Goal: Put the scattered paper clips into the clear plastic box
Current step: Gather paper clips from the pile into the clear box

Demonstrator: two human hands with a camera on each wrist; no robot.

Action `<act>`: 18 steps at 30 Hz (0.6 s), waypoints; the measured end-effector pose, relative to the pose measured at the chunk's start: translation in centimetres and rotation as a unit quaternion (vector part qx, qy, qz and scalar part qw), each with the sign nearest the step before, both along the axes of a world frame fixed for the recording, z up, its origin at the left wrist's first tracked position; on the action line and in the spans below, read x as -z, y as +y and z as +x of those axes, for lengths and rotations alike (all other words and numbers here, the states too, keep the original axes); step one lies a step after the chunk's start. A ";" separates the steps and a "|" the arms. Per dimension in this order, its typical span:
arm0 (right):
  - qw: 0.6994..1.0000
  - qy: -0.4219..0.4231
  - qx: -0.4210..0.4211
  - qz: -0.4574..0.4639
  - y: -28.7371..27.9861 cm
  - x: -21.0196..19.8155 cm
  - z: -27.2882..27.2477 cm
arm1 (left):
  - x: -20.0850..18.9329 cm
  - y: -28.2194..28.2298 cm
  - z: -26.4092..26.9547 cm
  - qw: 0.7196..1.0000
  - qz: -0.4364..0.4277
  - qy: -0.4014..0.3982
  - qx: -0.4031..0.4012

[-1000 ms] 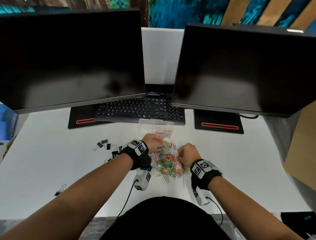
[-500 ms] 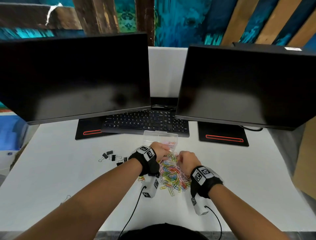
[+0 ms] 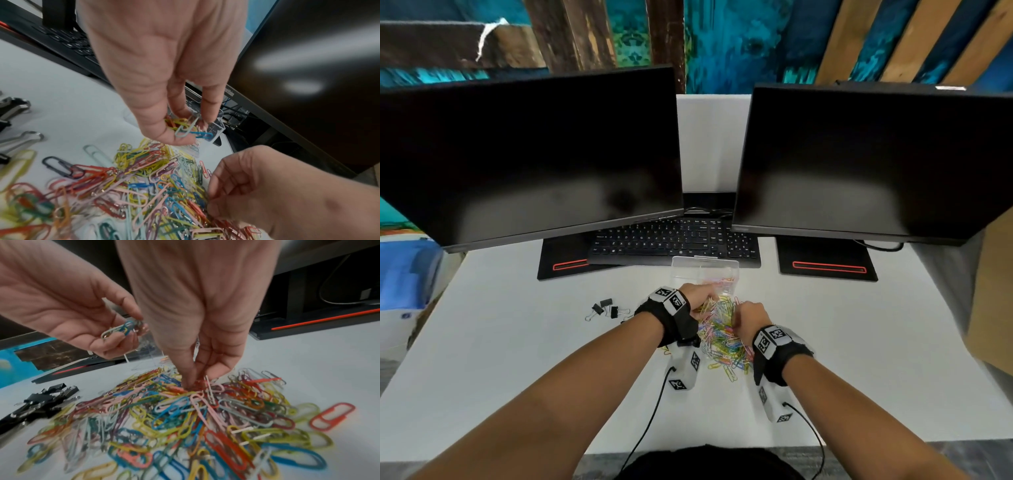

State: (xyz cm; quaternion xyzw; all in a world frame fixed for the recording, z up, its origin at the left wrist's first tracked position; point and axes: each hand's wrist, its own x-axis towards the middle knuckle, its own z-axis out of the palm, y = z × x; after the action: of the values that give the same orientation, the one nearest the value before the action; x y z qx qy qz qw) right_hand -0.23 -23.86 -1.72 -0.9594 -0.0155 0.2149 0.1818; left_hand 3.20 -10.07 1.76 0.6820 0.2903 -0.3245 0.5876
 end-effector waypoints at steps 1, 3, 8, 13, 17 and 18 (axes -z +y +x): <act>1.000 0.000 0.001 0.009 0.0 -0.2 0.1 | 0.1 0.1 0.0 1.000 -0.002 -0.003 0.001; 0.999 -0.013 0.022 0.039 -0.1 -0.8 0.2 | 0.3 0.3 0.2 1.000 -0.004 -0.011 0.011; 0.980 -0.068 0.078 0.169 -0.1 -4.0 0.6 | 0.6 0.5 0.1 0.999 -0.017 -0.018 -0.027; 0.962 -0.088 0.062 0.251 1.3 -6.4 1.3 | 1.7 -0.1 -0.4 0.995 -0.065 -0.034 -0.074; 0.958 -0.117 0.058 0.256 1.2 -6.9 1.9 | 1.1 -0.3 -0.3 0.985 -0.119 -0.035 -0.117; 0.957 -0.125 0.068 0.254 0.7 -6.8 2.0 | 0.7 -0.1 -0.4 0.985 -0.126 -0.034 -0.114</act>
State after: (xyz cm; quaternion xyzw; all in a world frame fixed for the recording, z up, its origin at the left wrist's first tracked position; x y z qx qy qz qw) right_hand 1.78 -23.11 5.08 -0.8996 -0.0272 0.0697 0.4302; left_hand 2.77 -10.21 1.02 0.5754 0.3026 -0.2660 0.7117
